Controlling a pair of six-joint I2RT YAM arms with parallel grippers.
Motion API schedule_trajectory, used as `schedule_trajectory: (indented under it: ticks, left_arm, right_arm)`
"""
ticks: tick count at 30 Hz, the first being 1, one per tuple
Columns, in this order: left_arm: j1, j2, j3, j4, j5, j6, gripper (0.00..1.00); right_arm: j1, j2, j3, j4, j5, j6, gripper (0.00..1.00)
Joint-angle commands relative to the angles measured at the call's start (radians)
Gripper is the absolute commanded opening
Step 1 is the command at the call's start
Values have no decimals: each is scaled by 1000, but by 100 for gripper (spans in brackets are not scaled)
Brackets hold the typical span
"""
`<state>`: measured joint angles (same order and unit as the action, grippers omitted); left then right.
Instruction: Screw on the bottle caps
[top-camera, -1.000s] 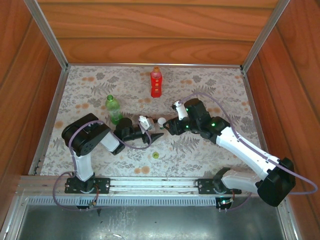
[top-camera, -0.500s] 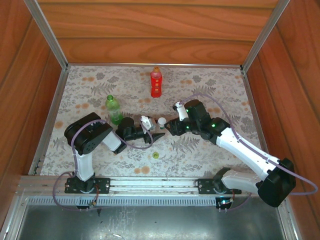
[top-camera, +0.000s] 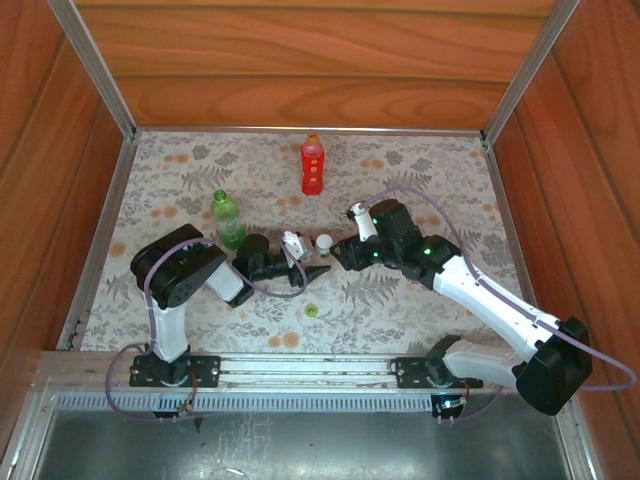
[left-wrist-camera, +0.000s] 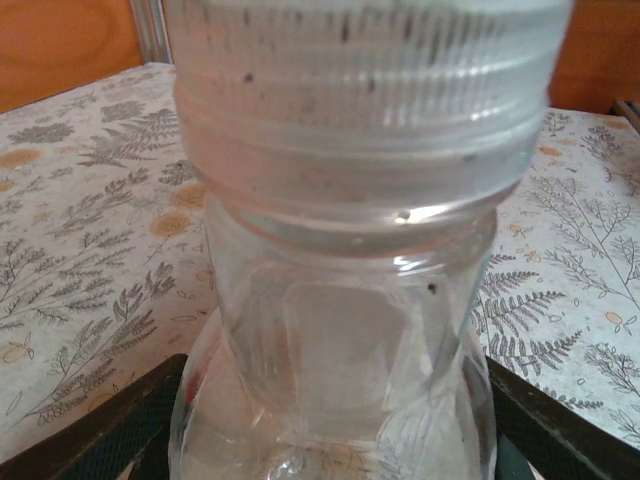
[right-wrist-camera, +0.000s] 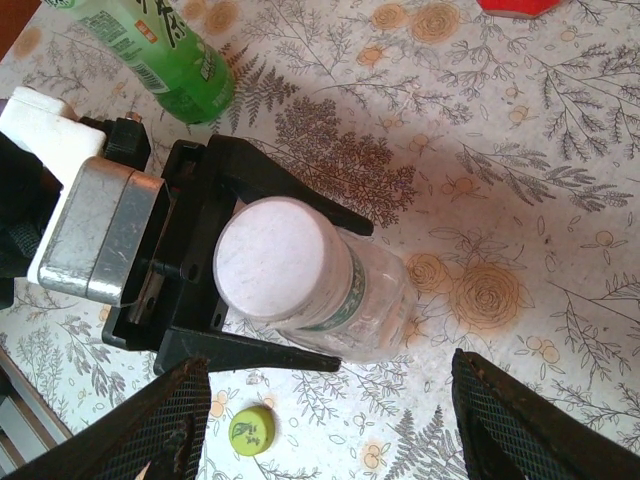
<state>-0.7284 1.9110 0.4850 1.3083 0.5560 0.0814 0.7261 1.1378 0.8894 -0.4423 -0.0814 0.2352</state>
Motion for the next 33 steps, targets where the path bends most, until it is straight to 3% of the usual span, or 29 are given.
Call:
schedule_trajectory:
  ticks: [1, 20, 23, 26, 33]
  left_arm:
    - [-6, 18, 17, 9, 28, 2, 68]
    - [-10, -100, -47, -41, -40, 86, 56]
    - [-26, -156, -51, -129, -76, 154, 56]
    - [-65, -241, -39, -317, -146, 283, 56]
    - [-120, -358, -38, -521, -267, 462, 56]
  right_arm:
    - [6, -16, -11, -12, 13, -10, 68]
    - [6, -149, -17, -25, 49, -92, 70]
    - [7, -178, -4, -54, 5, -170, 73]
    - [17, -190, 35, -142, -6, -288, 76]
    - [74, -239, 44, -264, -25, -721, 76]
